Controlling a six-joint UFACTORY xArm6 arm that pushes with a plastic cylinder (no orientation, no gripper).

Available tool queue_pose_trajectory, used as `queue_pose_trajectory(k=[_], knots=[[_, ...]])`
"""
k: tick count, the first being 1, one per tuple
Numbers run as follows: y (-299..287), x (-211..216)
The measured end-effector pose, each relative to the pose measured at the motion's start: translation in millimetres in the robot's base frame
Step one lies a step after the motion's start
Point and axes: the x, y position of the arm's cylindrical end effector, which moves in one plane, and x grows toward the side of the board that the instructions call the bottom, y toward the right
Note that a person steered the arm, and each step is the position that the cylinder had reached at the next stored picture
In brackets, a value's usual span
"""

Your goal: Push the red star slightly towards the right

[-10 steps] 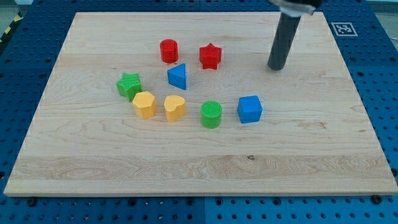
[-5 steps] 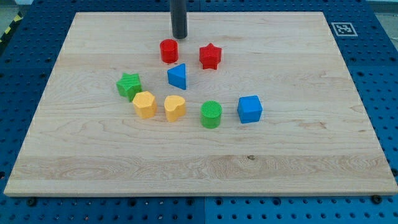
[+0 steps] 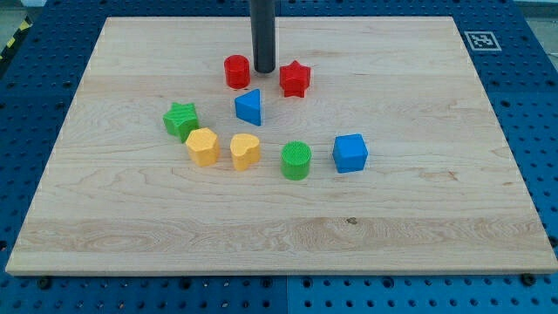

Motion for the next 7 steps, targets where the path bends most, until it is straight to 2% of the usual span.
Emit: queue_pose_trajectory(k=[3,5,7], knots=[[3,23],[40,26],[36,25]])
